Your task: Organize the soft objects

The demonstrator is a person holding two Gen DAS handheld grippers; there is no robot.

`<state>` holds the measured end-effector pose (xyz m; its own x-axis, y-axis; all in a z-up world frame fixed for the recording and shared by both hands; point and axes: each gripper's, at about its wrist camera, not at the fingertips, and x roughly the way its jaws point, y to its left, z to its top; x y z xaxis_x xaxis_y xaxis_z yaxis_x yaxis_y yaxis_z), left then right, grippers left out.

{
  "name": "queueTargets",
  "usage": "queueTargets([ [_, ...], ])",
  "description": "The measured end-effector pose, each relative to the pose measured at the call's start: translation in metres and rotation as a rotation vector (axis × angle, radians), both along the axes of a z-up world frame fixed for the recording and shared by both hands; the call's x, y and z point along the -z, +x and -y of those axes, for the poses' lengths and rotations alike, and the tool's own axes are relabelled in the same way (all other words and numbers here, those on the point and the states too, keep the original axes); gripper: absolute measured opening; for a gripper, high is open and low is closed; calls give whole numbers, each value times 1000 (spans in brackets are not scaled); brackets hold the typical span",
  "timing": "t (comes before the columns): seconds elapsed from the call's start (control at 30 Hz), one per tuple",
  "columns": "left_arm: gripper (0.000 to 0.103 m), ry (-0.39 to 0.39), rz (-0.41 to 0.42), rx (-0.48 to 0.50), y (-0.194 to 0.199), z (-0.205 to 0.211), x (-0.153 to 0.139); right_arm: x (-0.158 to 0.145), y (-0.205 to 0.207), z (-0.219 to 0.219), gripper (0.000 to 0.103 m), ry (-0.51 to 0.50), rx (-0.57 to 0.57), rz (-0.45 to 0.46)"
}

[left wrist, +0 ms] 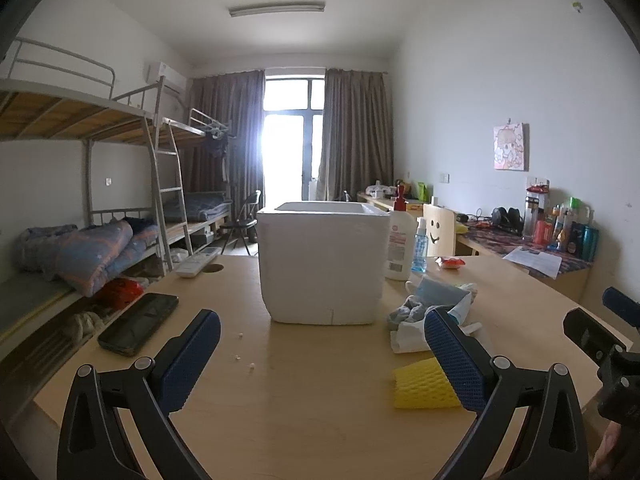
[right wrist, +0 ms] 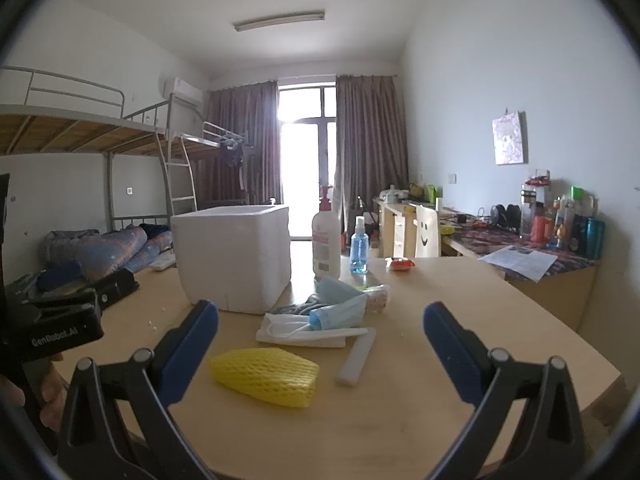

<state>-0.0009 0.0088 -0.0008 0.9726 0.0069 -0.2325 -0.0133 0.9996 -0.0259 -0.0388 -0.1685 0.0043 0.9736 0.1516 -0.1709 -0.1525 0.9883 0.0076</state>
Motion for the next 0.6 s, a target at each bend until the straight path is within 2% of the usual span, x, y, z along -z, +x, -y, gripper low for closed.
queueTargets([
  [0.6, 102, -3, 1, -9, -1, -5, -1, -1, -2, 0, 103, 6, 2, -3],
])
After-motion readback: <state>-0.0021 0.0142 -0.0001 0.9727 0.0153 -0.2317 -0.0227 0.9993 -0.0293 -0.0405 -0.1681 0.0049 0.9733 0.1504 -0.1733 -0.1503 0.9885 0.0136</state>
